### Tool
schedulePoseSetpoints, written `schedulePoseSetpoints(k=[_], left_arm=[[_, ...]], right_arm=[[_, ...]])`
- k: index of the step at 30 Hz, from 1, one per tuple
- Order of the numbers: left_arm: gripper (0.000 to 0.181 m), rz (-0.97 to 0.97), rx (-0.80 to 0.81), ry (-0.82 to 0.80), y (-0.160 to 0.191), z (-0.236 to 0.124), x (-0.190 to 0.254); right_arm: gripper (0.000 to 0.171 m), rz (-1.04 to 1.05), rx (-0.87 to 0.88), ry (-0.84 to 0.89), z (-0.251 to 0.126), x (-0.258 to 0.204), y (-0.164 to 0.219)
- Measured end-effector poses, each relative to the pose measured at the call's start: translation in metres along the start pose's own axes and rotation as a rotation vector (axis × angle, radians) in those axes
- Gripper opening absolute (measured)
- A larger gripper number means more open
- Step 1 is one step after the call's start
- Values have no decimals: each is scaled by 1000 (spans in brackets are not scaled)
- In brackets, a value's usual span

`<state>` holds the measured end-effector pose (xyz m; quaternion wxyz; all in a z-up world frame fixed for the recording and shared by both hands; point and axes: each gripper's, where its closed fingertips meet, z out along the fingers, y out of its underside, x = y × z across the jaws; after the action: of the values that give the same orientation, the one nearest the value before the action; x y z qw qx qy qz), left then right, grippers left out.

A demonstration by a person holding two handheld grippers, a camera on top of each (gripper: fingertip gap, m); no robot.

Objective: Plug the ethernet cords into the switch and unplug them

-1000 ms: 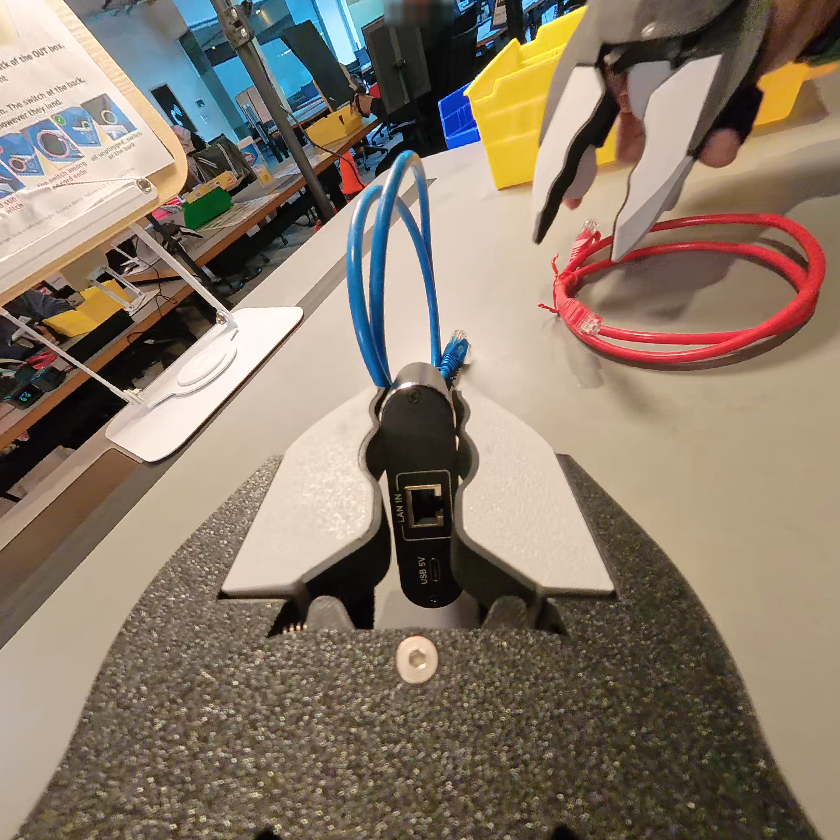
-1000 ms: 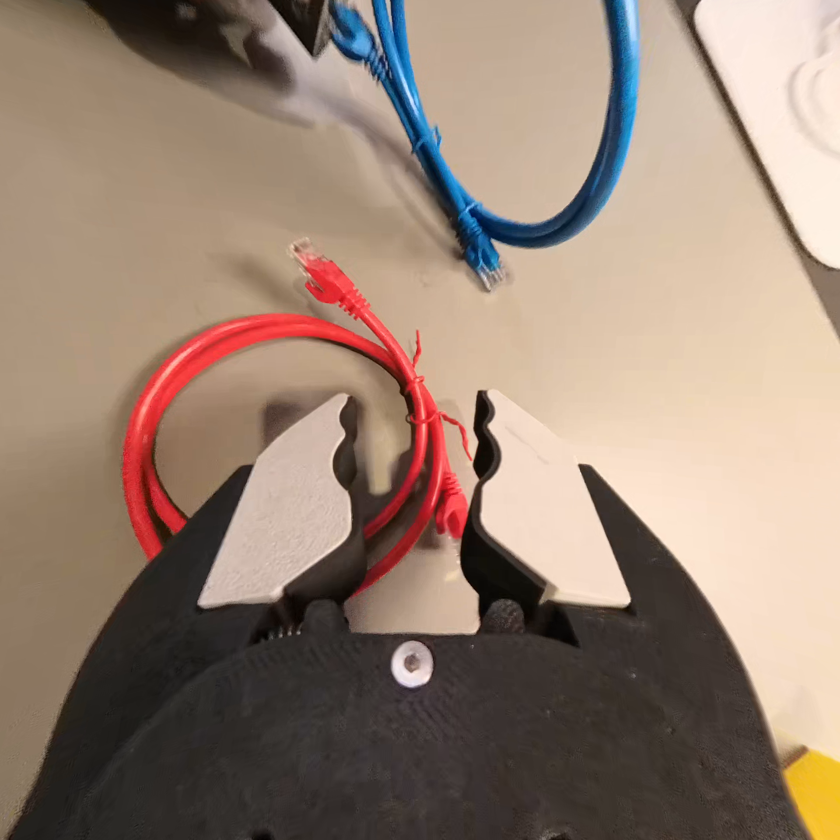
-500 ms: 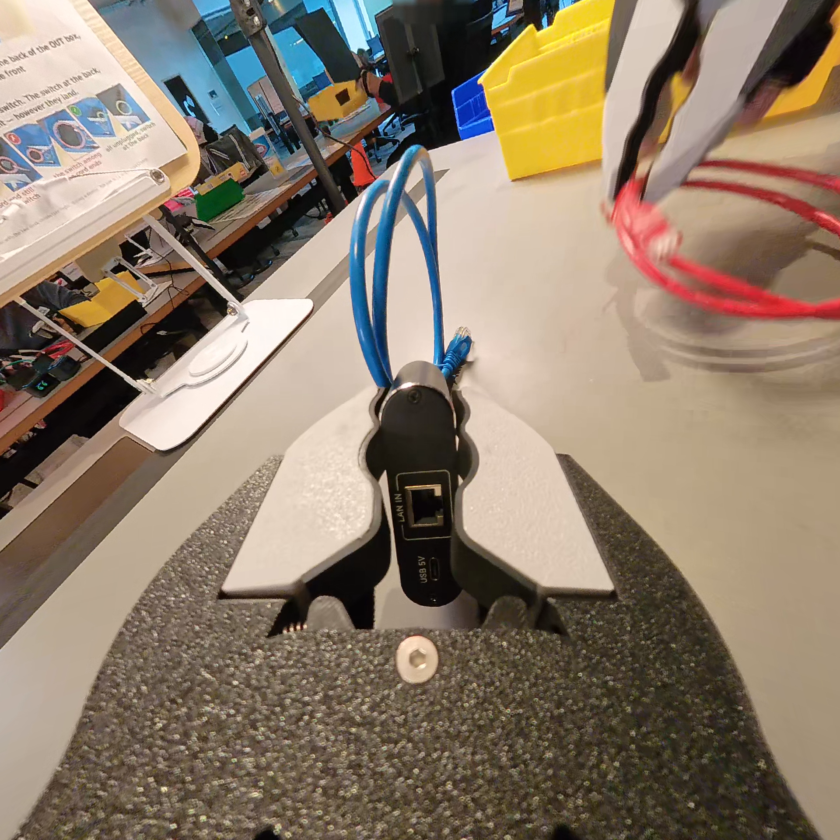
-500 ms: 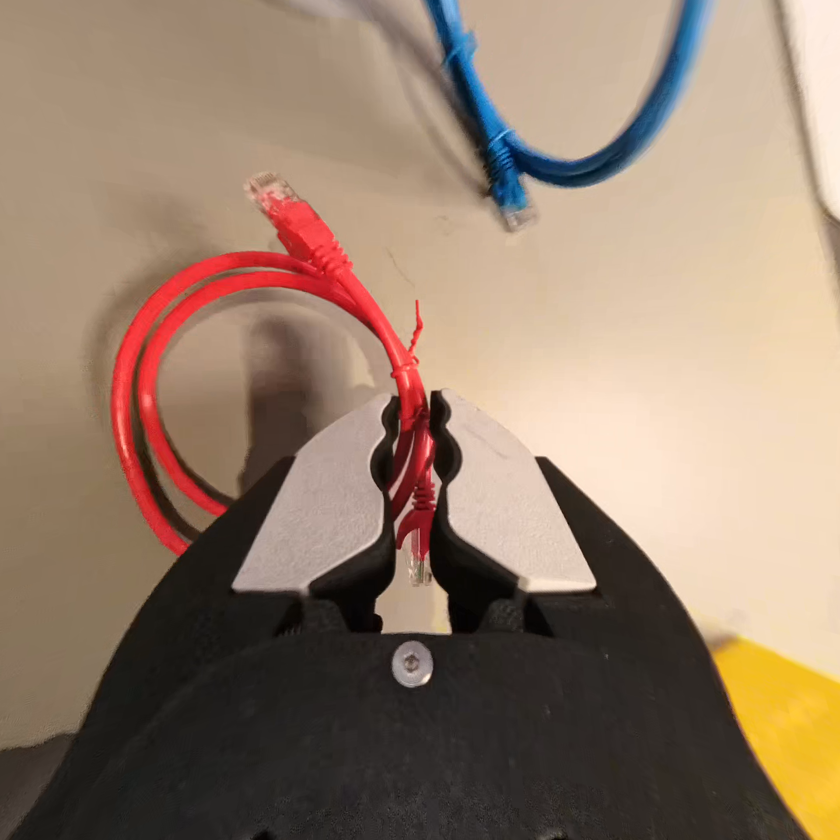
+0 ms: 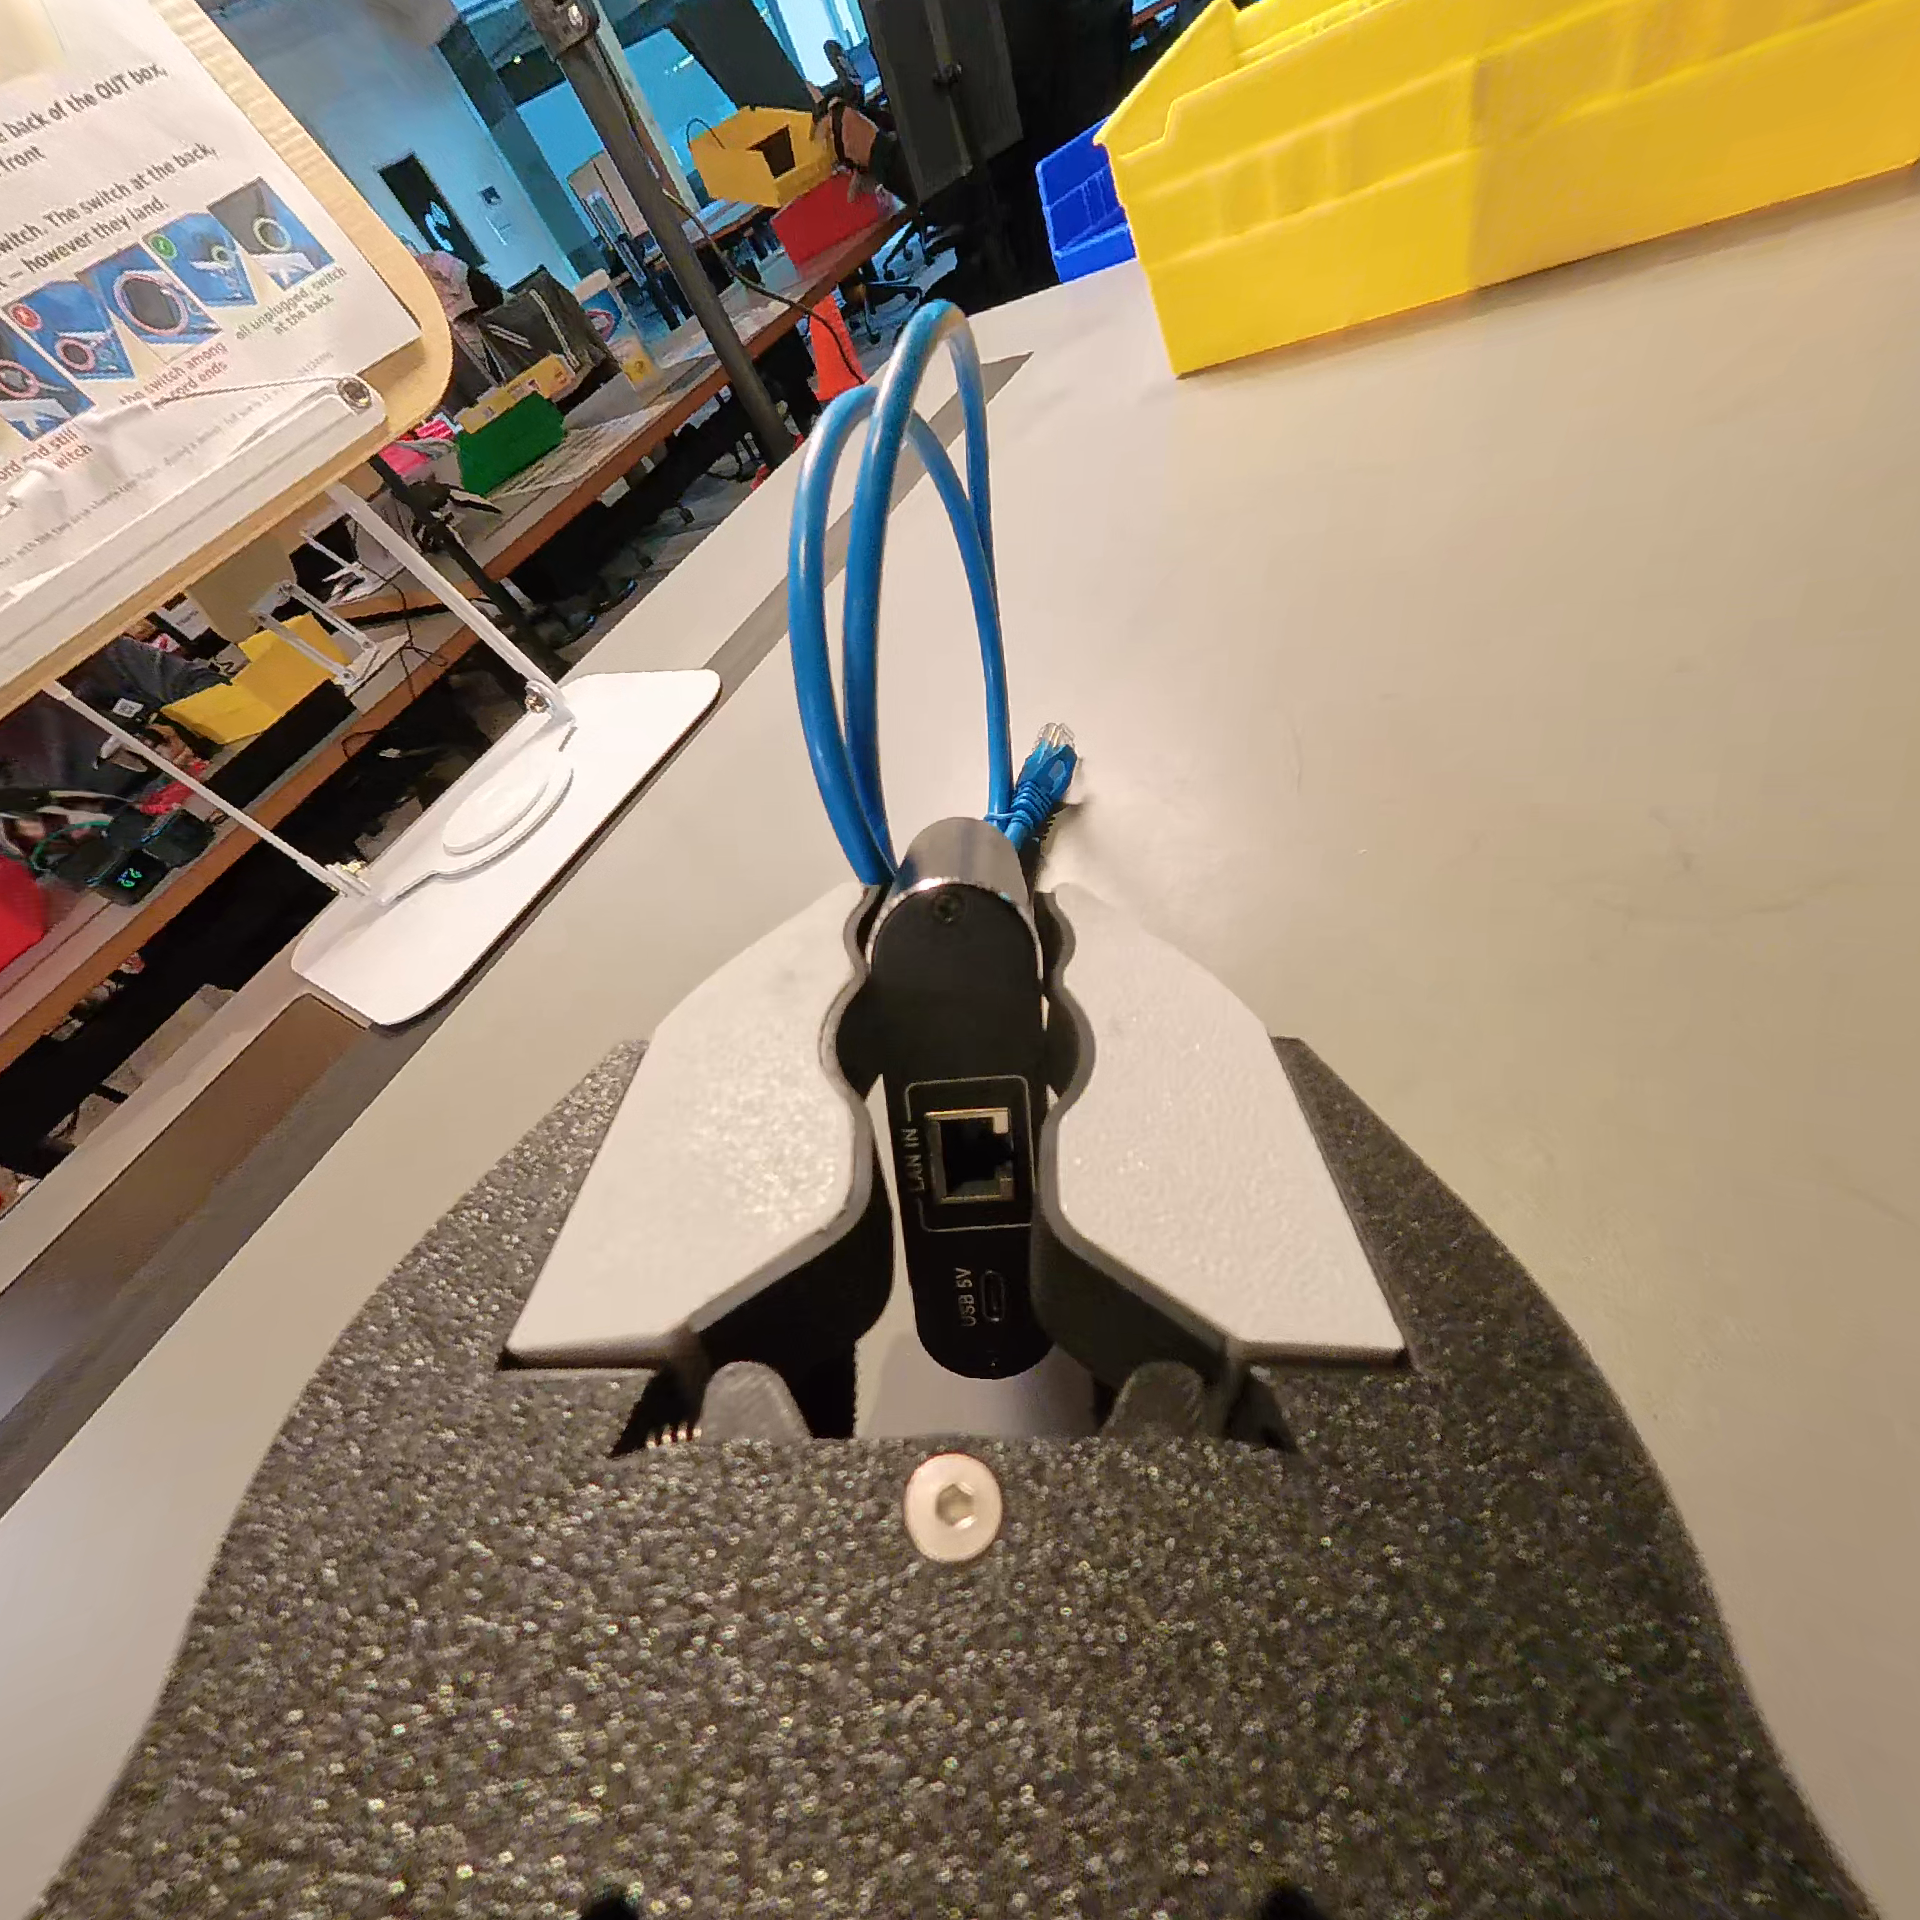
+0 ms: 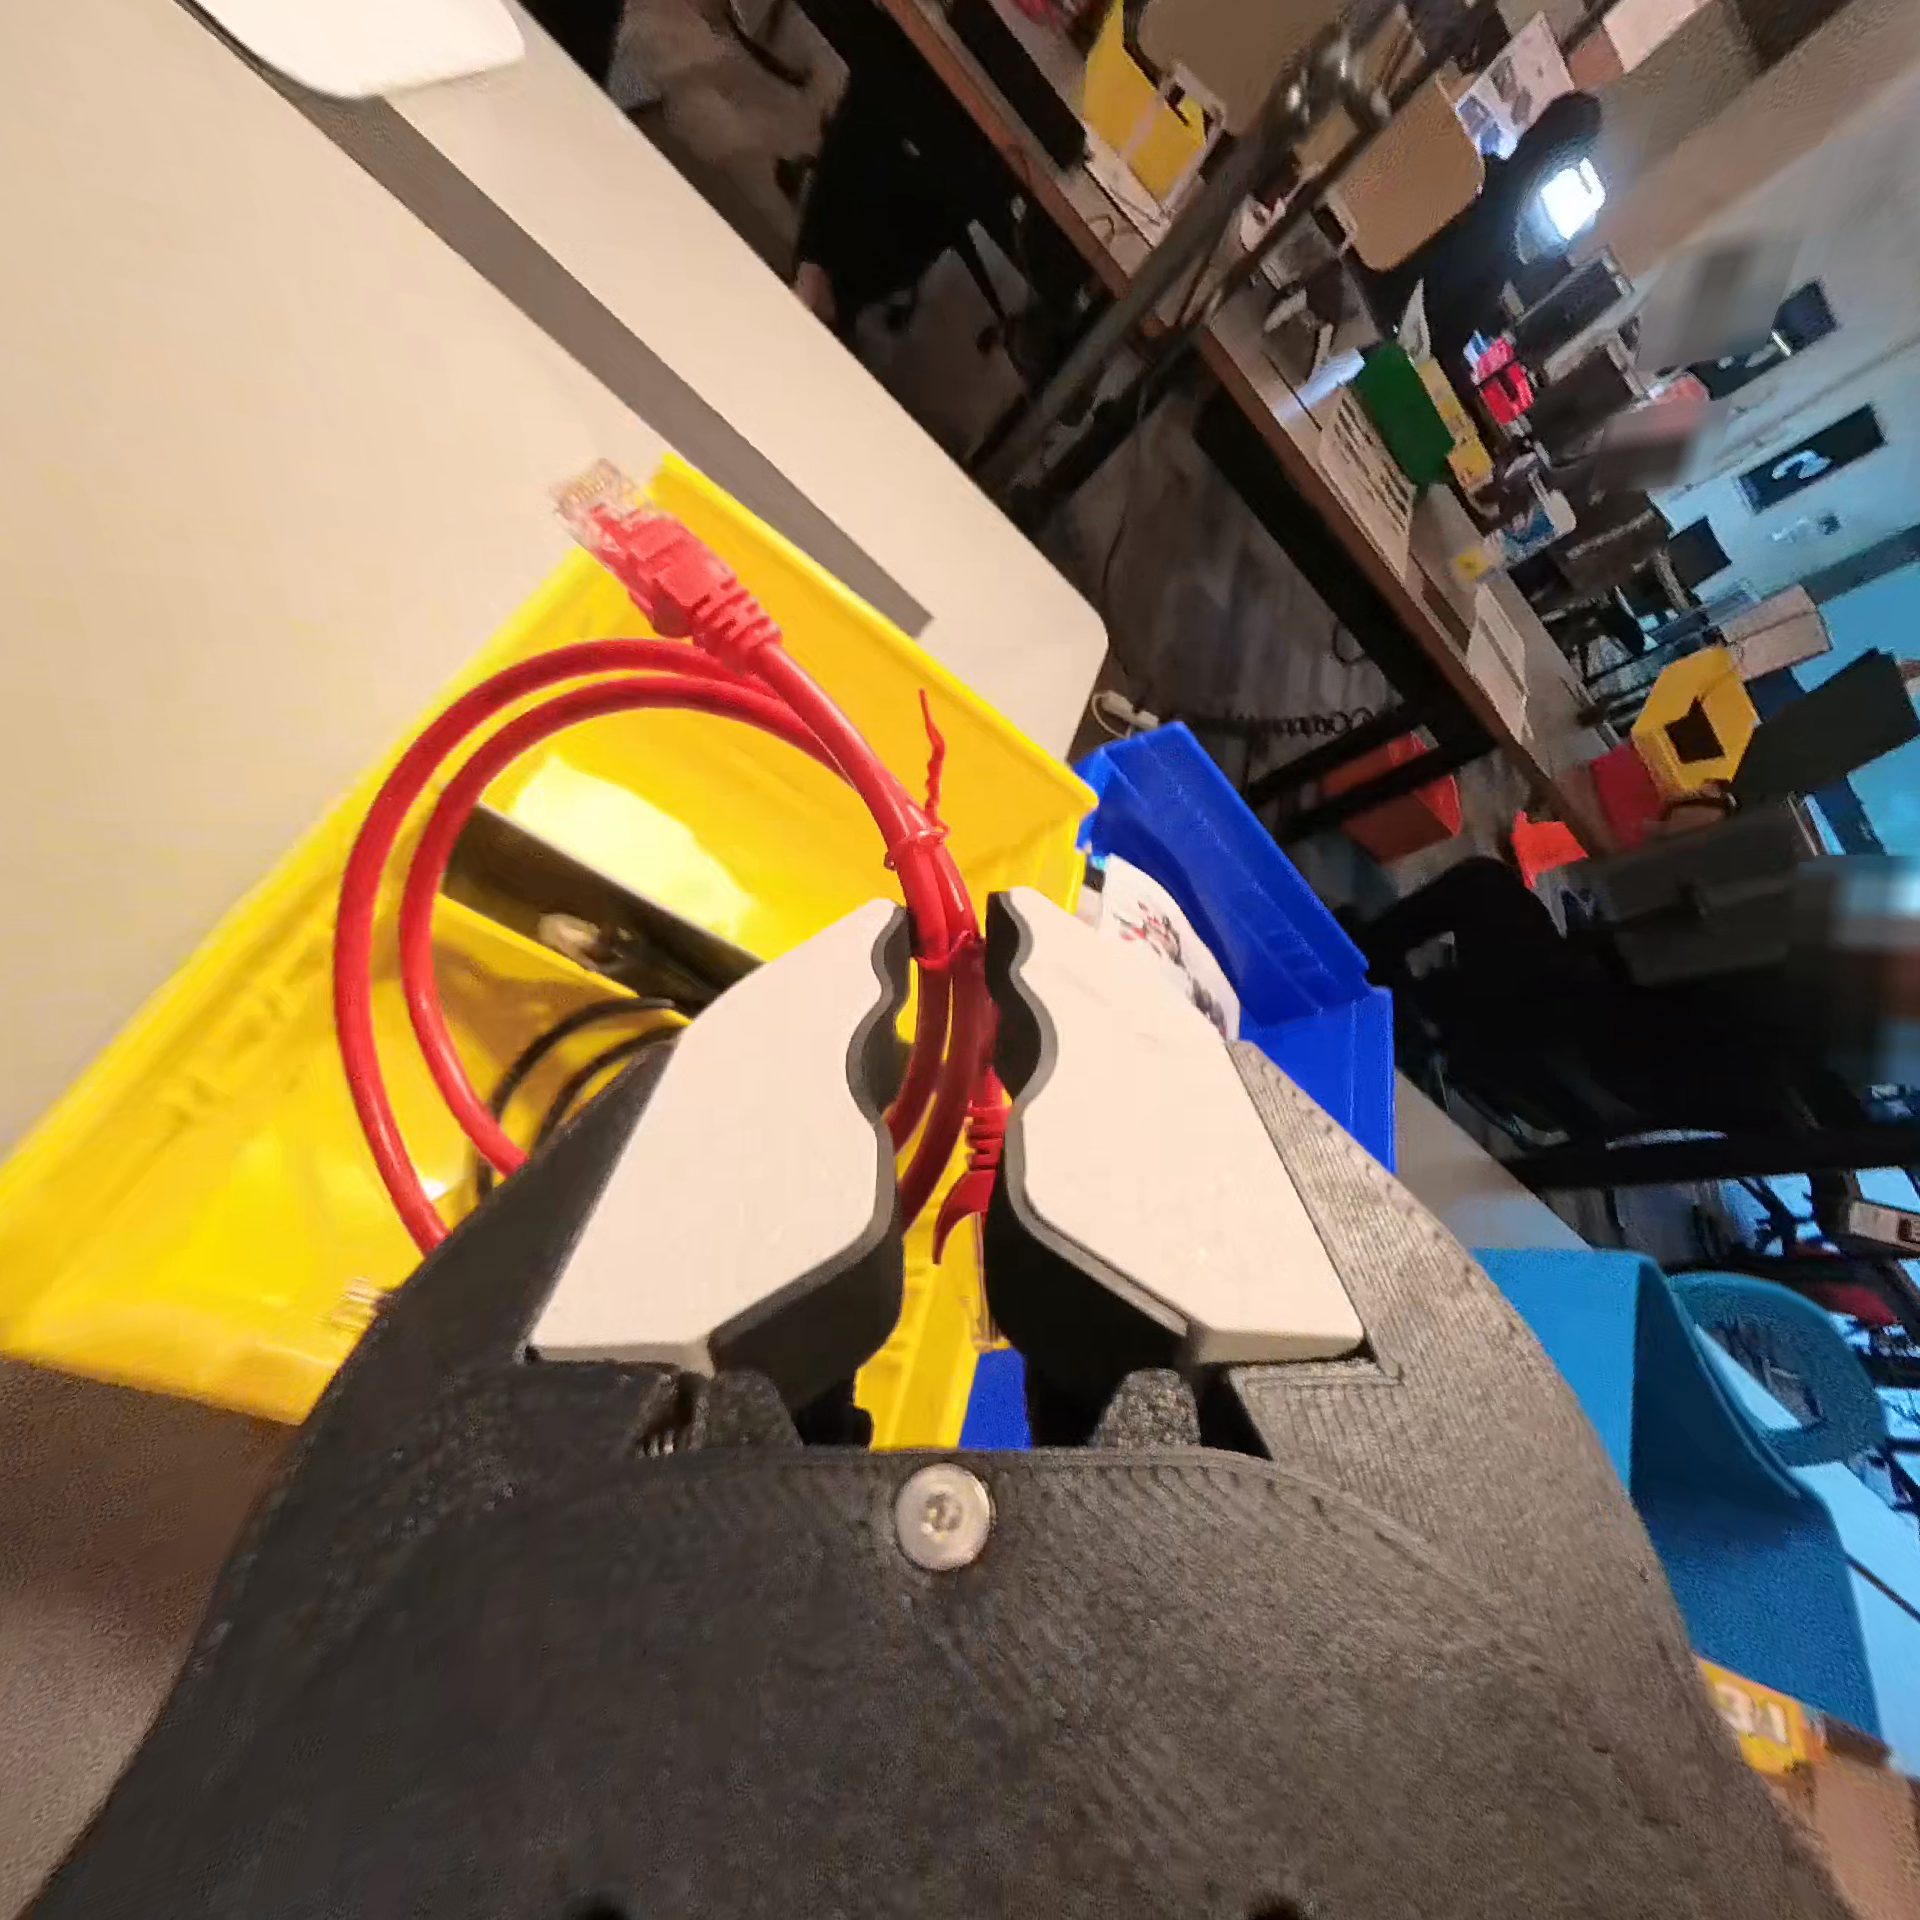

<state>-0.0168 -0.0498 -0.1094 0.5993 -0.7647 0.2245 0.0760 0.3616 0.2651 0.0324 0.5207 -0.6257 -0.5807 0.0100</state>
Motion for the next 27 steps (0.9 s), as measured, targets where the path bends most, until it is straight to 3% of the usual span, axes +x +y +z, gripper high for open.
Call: schedulePoseSetpoints(k=[7,9,15,18,22,27], left_arm=[[28,8,0,-9,0,0,0],[28,7,2,-10,0,0,-1],[28,-32,20,-10,-2,-2,-5],[27,-111,46,-2,-6,-4,-11],[27,-377,123,67,-16,-10,-18],[27,-745,331,116,-25,-25,-42]], right_arm=[[16,-84,-106,-154,43,-50,80],[28,-131,-141,-141,48,-52,84],[36,-165,-103,-32,24,-21,37],[34,-210,-48,-31,16,-38,-6],[30,-239,146,-210,24,-143,-82],[19,-85,368,-675,44,-336,-164]])
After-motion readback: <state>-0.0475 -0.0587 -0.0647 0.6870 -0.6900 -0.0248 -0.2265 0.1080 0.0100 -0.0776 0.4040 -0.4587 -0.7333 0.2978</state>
